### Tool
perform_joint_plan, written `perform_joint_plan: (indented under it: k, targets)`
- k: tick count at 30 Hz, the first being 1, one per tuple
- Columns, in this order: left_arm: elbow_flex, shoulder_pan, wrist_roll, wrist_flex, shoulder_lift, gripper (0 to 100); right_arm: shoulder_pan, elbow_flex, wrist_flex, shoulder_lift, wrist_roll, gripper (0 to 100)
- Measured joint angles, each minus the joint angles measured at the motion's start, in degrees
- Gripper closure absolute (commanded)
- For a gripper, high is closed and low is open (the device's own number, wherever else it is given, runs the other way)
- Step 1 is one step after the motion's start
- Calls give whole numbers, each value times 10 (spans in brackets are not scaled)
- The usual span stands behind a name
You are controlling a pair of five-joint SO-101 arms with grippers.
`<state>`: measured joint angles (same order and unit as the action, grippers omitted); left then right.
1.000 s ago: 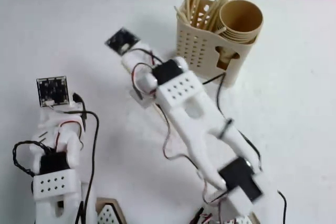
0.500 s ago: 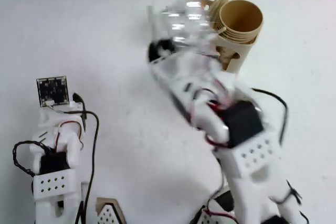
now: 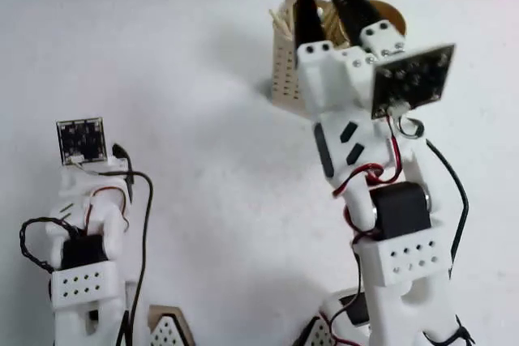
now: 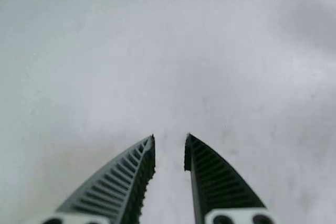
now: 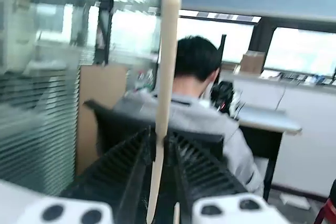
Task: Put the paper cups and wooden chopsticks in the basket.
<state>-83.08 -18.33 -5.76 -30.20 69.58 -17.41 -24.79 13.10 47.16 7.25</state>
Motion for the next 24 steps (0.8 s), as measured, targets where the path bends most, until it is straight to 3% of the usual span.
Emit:
perform_joint_plan:
  k: [10, 24]
  targets:
    - [0, 0, 0, 0, 0, 891, 62, -29, -143, -125, 0, 981]
    - [0, 0, 0, 0, 0, 890, 63, -29, -144, -296, 9, 980]
